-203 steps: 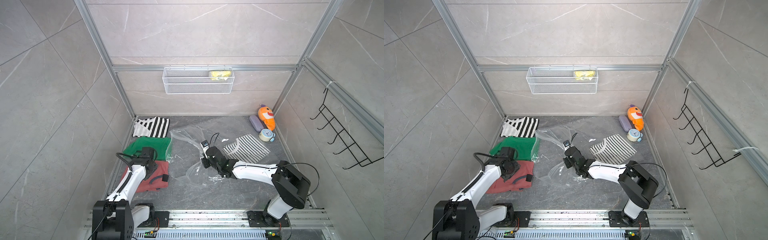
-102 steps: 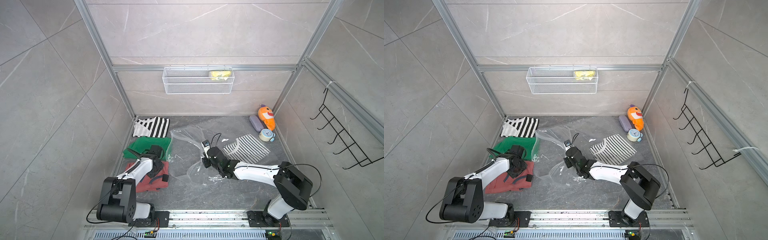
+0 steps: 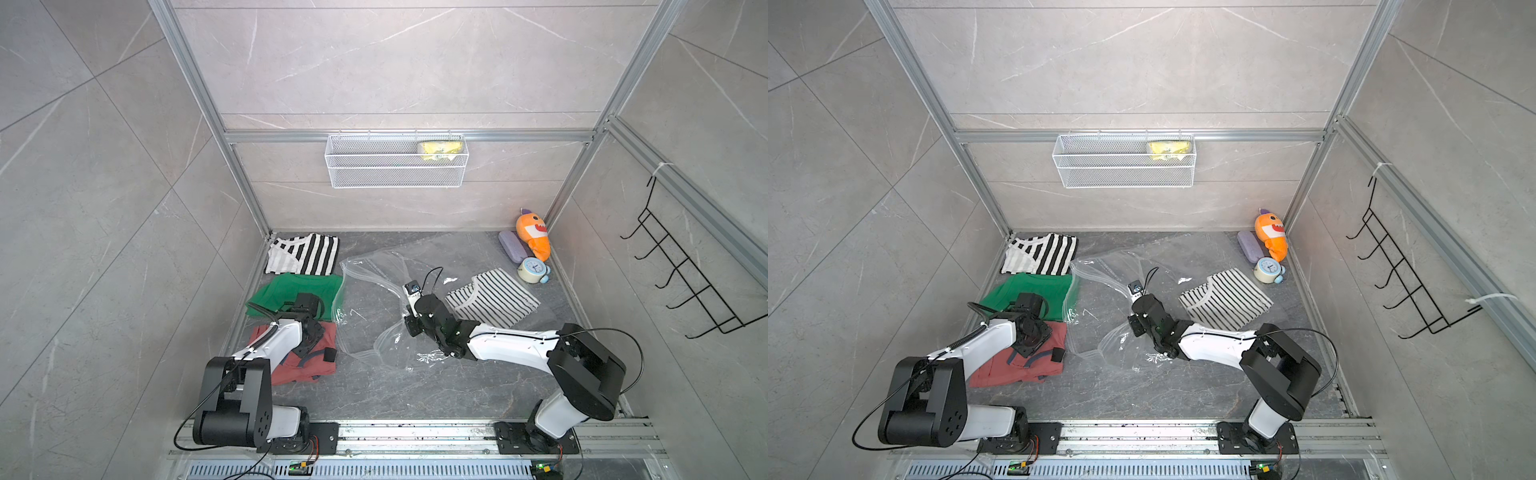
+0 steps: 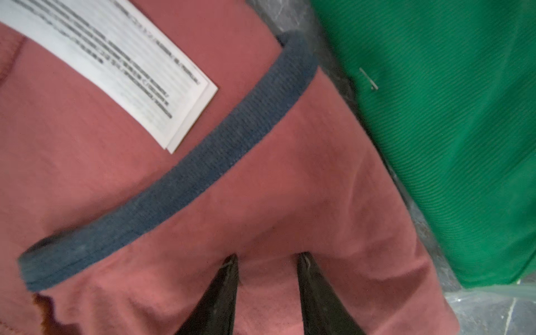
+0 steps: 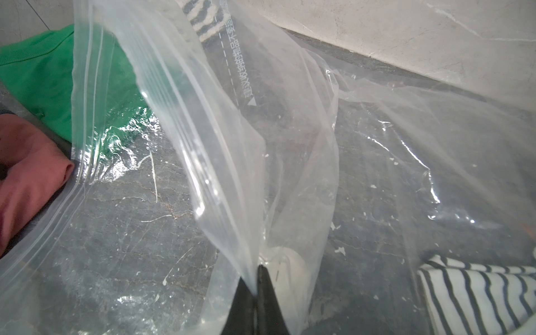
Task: Take the tank top out of the vacuum bag
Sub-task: Take out the tank top from the vacuum bag.
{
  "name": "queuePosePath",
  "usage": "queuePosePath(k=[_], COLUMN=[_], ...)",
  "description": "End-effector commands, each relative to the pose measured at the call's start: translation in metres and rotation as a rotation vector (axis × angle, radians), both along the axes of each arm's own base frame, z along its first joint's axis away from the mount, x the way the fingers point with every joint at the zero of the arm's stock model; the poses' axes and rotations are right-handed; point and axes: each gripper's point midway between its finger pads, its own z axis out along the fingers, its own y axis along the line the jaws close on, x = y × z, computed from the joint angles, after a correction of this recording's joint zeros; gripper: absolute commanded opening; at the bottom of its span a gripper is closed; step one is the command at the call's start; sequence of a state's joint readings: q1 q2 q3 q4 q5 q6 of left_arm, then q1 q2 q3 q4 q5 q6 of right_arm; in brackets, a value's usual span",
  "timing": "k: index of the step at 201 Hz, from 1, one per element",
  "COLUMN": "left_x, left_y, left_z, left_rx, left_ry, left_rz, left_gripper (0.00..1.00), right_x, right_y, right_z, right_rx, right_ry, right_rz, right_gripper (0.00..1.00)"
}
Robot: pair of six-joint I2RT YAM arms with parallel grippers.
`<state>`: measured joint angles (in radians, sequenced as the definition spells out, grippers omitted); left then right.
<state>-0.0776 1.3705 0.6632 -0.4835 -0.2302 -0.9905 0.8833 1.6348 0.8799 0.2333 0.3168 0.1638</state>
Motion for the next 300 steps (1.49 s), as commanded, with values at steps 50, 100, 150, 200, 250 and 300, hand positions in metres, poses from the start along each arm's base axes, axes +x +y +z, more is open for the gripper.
queuePosePath(k=[50,100,150,200,250,300], left_x=[-0.016,-0.014,0.013,0.041,0.081,0.084], left_y=[0.02,0.024,0.026,-0.008,-0.153,-0.205], left_z=[-0.015,-0.009,0.06,0.137,0.2,0.188], left_rx=[0.041,0.046,0.092,0.104,-0.198,-0.353], left_ry=[0.077,0.045,-0.161,-0.339,-0.684,-0.783], left_rz=[0.032,0.039,-0.017,-0.244,-0.801,-1.008], left_gripper=[0.38,0.38,0.39,0.4,0.35,0.24], right_x=[0.0,0.0,0.0,-0.008,-0.019,-0.012], right_y=[-0.004,-0.004,-0.006,0.006,0.035,0.04], right_z=[0.011,0.012,0.019,0.048,0.071,0.097], right_rx=[0.018,0.018,0.03,0.083,0.056,0.029], right_ry=[-0.03,-0.03,-0.042,-0.047,0.067,0.055], right_rz=[-0.022,-0.021,-0.023,0.045,0.17,0.151], right_gripper=[0.0,0.0,0.0,0.0,0.0,0.0])
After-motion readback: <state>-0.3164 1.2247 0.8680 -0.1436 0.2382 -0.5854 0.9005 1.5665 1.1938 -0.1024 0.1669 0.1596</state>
